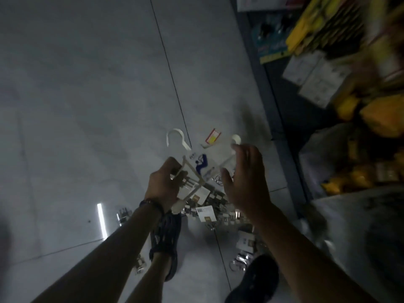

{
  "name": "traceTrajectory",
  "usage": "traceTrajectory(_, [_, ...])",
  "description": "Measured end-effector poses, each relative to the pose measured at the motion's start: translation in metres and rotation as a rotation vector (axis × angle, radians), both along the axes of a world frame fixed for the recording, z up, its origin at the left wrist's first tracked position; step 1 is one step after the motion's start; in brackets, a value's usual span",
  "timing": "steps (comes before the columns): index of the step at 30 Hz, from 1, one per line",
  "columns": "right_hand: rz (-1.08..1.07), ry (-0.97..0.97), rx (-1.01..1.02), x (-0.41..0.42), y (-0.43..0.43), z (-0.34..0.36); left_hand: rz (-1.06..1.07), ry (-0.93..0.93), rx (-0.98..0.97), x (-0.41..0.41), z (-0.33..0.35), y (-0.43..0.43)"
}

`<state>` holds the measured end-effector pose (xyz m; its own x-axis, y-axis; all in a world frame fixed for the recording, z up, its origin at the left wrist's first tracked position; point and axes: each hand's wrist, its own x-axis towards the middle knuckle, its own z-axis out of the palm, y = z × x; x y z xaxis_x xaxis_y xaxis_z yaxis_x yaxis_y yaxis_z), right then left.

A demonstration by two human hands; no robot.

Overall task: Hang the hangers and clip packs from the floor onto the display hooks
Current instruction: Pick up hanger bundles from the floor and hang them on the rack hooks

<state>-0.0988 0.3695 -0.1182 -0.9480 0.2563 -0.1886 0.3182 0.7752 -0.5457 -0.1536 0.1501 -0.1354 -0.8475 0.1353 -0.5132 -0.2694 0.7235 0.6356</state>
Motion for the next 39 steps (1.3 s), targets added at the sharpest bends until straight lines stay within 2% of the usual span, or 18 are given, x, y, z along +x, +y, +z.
traceTrajectory(3, [0.176, -0.065, 0.094, -0.013, 0.015, 0.102, -0.182, 0.058, -0.029, 0.005, 0.104, 0.0])
traceTrajectory(6, [0.304, -0.198, -0.004, -0.01, 0.029, 0.217, -0.41, 0.285, -0.024, 0.004, 0.234, 0.01])
traceTrajectory(9, [0.224, -0.235, -0.246, 0.001, 0.039, 0.347, -0.608, 0.504, 0.029, 0.013, 0.364, 0.023])
traceTrajectory(11, [0.121, -0.179, -0.342, 0.014, 0.043, 0.421, -0.626, 0.599, 0.023, 0.028, 0.439, 0.034])
traceTrajectory(13, [-0.003, -0.083, -0.377, 0.034, 0.045, 0.48, -0.493, 0.647, -0.034, 0.048, 0.501, 0.045])
traceTrajectory(15, [-0.159, -0.013, -0.409, 0.059, 0.046, 0.531, -0.207, 0.618, -0.014, 0.072, 0.549, 0.058])
traceTrajectory(16, [-0.222, 0.015, -0.422, 0.071, 0.048, 0.554, -0.038, 0.557, 0.061, 0.084, 0.568, 0.066])
traceTrajectory(18, [-0.366, 0.097, -0.439, 0.098, 0.049, 0.593, 0.222, 0.366, 0.331, 0.11, 0.598, 0.084])
traceTrajectory(21, [-0.583, 0.213, -0.497, 0.134, 0.054, 0.637, 0.328, 0.184, 0.746, 0.135, 0.635, 0.109])
traceTrajectory(23, [-0.681, 0.231, -0.541, 0.161, 0.06, 0.658, 0.203, 0.169, 0.86, 0.145, 0.657, 0.126])
traceTrajectory(25, [-0.791, 0.302, -0.553, 0.19, 0.061, 0.682, 0.067, 0.121, 0.884, 0.157, 0.676, 0.143])
traceTrajectory(28, [-0.997, 0.516, -0.581, 0.229, 0.058, 0.71, -0.231, 0.013, 0.851, 0.183, 0.702, 0.167])
traceTrajectory(32, [-1.19, 0.666, -0.625, 0.279, 0.051, 0.748, -0.518, 0.16, 0.749, 0.211, 0.738, 0.2])
traceTrajectory(36, [-1.198, 0.533, -0.547, 0.346, 0.056, 0.781, -0.715, 0.381, 0.779, 0.241, 0.776, 0.227])
traceTrajectory(39, [-1.21, 0.446, -0.547, 0.406, 0.059, 0.81, -0.854, 0.408, 0.759, 0.269, 0.805, 0.25])
